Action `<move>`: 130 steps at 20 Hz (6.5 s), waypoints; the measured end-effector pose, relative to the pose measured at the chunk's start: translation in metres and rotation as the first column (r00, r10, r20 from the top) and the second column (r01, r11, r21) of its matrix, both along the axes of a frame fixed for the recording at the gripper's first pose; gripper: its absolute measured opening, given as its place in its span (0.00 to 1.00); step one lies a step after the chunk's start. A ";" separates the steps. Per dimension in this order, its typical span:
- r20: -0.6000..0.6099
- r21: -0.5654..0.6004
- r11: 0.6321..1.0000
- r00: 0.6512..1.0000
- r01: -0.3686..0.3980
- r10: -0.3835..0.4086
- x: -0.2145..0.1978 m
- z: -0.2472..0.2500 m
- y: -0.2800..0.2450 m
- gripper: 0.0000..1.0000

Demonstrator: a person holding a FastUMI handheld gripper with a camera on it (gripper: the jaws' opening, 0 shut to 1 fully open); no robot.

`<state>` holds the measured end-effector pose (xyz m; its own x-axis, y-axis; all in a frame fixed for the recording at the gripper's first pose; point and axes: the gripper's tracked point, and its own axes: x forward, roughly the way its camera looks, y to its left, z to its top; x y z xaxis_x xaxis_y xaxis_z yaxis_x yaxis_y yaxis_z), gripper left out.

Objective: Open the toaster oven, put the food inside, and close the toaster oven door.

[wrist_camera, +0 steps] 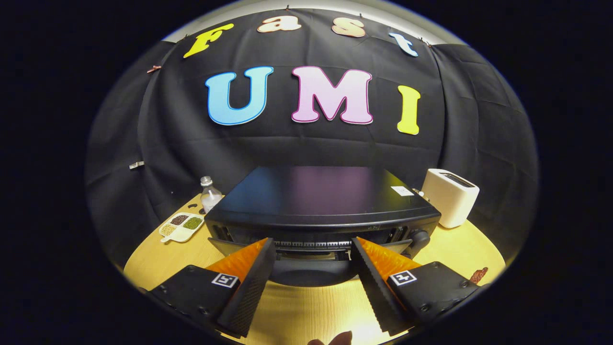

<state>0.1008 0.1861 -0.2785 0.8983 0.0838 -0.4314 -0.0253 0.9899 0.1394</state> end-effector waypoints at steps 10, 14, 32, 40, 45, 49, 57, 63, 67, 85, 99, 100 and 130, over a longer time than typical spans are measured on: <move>-0.082 0.007 1.000 0.996 -0.024 0.025 -0.049 -0.020 0.000 0.98; -0.120 -0.014 0.999 0.992 -0.047 0.045 -0.064 -0.030 0.002 0.97; -0.392 -0.024 0.984 0.908 -0.174 0.151 -0.126 -0.098 -0.011 0.98; -0.285 0.068 0.966 0.923 -0.249 0.258 -0.121 -0.037 -0.022 0.98; -0.195 0.141 0.951 0.934 -0.276 0.300 -0.114 0.016 -0.053 0.98; -0.159 0.145 0.949 0.940 -0.279 0.301 -0.104 0.044 -0.107 0.97; -0.135 0.042 0.960 0.950 -0.277 0.280 -0.089 0.048 -0.241 0.99; -0.256 0.078 0.945 0.910 -0.317 0.326 -0.081 0.014 -0.313 0.99; -0.333 0.194 0.882 0.817 -0.430 0.471 -0.083 -0.010 -0.318 0.99; -0.556 0.577 0.697 0.421 -0.426 0.717 -0.109 -0.122 -0.299 0.74; -0.541 0.490 0.777 0.562 -0.395 0.626 -0.119 -0.106 -0.303 0.16; -0.525 0.474 0.792 0.599 -0.384 0.605 -0.116 -0.099 -0.304 0.16; -0.113 0.299 0.932 0.963 -0.204 0.246 -0.019 0.004 -0.045 0.16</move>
